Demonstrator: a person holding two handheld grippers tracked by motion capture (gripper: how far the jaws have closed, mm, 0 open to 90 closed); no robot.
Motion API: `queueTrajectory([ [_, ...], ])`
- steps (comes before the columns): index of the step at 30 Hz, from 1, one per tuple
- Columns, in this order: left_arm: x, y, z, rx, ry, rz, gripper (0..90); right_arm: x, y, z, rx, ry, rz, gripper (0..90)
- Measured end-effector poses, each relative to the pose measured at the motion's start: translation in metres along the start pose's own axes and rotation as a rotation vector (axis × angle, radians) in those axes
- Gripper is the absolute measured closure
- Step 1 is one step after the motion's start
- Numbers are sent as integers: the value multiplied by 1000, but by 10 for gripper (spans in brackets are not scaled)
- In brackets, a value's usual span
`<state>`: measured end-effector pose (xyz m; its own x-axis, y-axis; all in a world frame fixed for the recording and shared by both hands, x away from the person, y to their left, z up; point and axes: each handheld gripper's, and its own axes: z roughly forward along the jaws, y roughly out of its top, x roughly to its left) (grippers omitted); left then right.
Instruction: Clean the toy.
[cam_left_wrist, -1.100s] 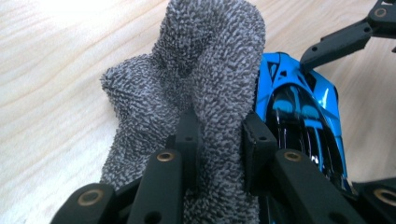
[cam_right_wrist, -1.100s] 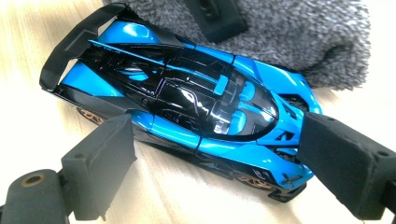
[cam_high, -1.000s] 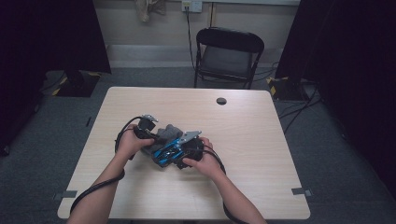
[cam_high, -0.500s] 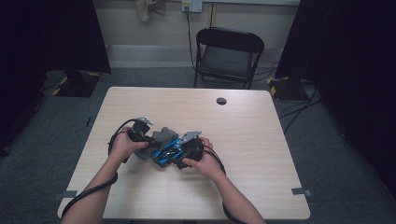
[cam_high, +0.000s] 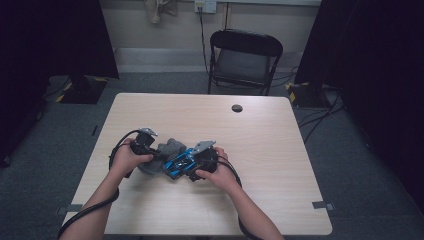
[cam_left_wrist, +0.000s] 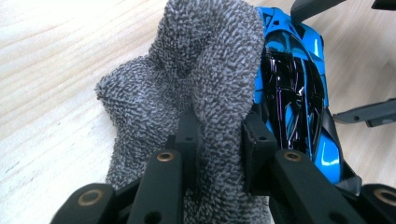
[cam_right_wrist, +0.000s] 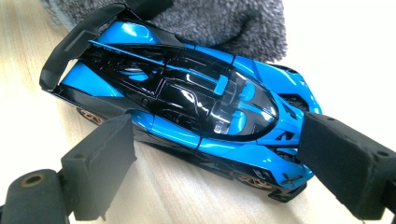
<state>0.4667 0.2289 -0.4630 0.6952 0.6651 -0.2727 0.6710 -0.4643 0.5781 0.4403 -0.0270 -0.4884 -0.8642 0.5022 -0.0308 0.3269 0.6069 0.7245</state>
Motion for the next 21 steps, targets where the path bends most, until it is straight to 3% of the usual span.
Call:
queueTrajectory([
  [21, 2, -15, -15, 17, -3, -16, 723, 1, 1, 0, 12, -2, 2, 106],
])
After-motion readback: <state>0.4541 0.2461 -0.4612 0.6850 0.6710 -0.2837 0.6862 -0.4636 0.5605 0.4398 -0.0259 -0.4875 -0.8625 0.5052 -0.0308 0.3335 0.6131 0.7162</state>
